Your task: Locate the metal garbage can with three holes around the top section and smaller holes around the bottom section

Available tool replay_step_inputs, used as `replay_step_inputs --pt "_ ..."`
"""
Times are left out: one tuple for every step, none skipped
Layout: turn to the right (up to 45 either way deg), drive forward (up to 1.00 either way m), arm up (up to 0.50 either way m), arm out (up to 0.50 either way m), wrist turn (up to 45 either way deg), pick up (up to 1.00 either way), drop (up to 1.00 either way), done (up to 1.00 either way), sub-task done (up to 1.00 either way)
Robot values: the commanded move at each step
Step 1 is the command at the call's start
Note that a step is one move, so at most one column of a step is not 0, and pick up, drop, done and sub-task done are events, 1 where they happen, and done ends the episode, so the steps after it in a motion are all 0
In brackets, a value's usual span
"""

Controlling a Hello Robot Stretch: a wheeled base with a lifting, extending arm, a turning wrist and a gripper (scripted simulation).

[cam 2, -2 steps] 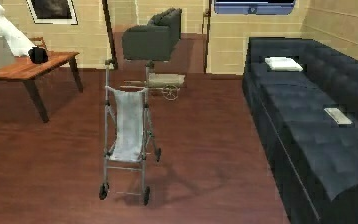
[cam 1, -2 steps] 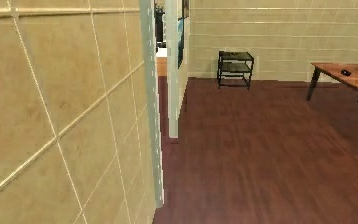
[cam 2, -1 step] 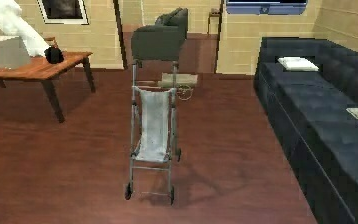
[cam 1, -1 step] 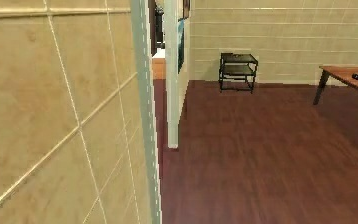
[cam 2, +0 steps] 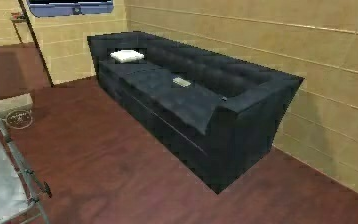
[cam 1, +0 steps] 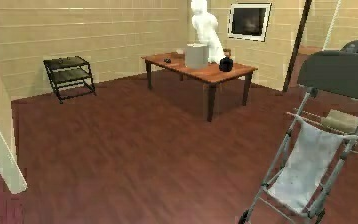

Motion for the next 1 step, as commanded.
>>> replay_step_inputs --pt "45.0 0.00 0.00 0.00 0.0 0.00 0.00 0.00 0.00"
